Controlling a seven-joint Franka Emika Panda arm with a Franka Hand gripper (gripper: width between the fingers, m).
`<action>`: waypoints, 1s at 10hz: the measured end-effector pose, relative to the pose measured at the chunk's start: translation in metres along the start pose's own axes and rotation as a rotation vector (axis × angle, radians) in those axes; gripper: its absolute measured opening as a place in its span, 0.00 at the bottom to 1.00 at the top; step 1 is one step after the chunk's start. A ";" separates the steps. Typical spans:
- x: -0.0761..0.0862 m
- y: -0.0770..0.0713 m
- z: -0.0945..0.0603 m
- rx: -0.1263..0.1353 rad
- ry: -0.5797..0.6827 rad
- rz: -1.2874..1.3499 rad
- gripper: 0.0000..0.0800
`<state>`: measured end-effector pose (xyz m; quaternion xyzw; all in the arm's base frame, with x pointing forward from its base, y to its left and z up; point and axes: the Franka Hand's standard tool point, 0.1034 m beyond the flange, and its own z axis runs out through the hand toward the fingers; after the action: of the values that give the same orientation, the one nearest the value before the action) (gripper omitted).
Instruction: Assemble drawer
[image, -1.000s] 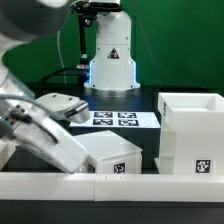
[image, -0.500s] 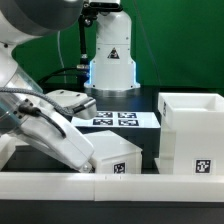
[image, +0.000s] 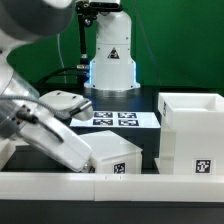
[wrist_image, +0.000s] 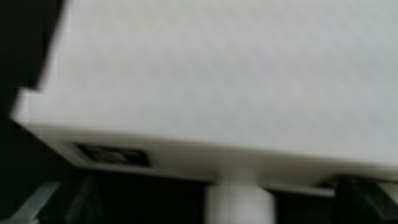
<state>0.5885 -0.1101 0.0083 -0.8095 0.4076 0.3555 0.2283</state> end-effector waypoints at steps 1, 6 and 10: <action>0.000 0.005 0.000 -0.014 -0.060 0.007 0.81; -0.017 0.010 0.010 -0.032 -0.163 0.027 0.81; -0.010 0.002 0.010 -0.023 -0.115 0.021 0.81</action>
Offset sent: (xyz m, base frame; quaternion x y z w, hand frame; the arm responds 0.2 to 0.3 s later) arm 0.0073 0.0086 0.0068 0.0051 -0.1142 0.0131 0.9934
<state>0.5787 -0.0999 0.0099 -0.7860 0.3984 0.4083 0.2383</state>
